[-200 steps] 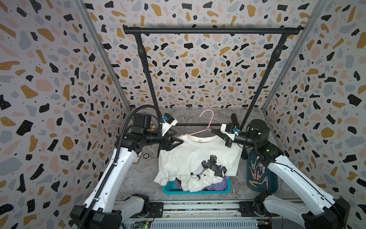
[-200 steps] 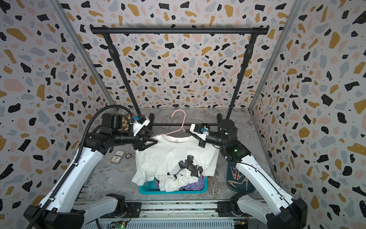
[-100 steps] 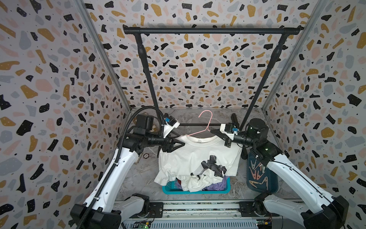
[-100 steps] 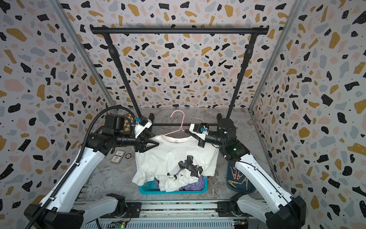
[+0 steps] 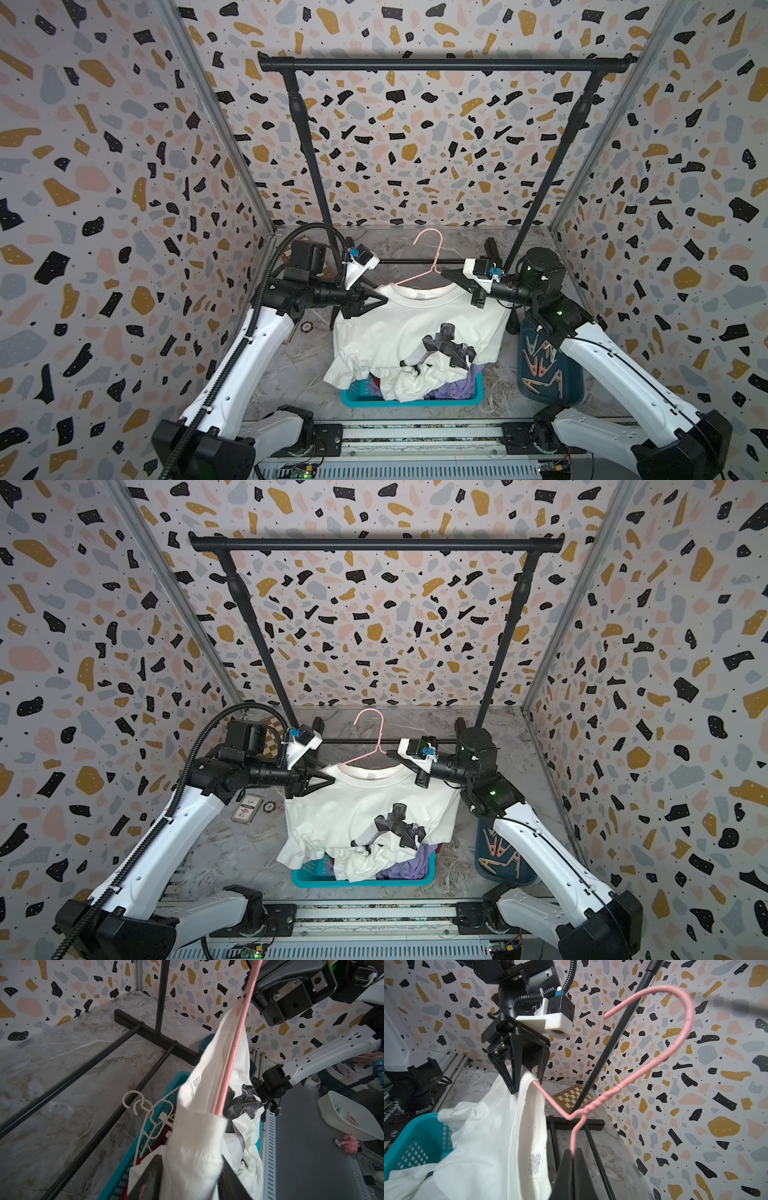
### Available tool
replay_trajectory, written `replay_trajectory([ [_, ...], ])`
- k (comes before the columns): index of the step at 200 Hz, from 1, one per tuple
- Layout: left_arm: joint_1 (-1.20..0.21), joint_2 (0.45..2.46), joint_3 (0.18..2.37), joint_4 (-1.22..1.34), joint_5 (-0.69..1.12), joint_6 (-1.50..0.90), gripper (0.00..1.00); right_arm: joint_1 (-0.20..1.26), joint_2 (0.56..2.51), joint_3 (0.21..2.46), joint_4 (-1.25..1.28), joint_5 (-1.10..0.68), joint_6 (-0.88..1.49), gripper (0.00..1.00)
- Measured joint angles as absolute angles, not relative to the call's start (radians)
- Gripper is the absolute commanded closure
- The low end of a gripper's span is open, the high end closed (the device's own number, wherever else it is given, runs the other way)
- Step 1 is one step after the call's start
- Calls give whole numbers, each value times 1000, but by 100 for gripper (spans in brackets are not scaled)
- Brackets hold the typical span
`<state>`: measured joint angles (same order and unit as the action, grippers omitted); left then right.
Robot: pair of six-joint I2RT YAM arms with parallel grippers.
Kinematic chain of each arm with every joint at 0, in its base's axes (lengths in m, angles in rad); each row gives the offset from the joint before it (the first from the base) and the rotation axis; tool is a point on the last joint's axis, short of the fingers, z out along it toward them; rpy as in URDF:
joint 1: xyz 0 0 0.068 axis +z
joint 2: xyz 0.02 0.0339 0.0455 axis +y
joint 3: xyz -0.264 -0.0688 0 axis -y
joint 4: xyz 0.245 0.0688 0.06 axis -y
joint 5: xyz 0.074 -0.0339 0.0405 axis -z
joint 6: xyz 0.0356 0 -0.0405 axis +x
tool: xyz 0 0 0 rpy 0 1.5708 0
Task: Use clothespins to secure the t-shirt on both sides of the hanger
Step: Pick up the hanger from the basket.
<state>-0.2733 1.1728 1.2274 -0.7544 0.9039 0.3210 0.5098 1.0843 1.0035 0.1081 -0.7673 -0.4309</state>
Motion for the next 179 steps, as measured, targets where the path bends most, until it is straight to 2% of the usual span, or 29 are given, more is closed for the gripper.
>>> replay_trajectory([
  [45, -278, 1172, 1224, -745, 900, 309, 70, 510, 1085, 1003, 121, -771, -425, 100],
  [62, -279, 1172, 1224, -736, 901, 300, 79, 510, 1086, 1003, 127, -770, -423, 99],
  [92, -298, 1148, 1212, -718, 903, 293, 87, 507, 1097, 1003, 134, -751, -414, 85],
  [116, -299, 1117, 1191, -700, 889, 273, 100, 507, 1099, 1003, 152, -737, -404, 72],
  [153, -299, 1107, 1186, -686, 863, 265, 100, 507, 1099, 1003, 167, -709, -401, 61],
  [179, -299, 1105, 1186, -675, 850, 265, 100, 509, 1099, 1003, 171, -683, -387, 44],
])
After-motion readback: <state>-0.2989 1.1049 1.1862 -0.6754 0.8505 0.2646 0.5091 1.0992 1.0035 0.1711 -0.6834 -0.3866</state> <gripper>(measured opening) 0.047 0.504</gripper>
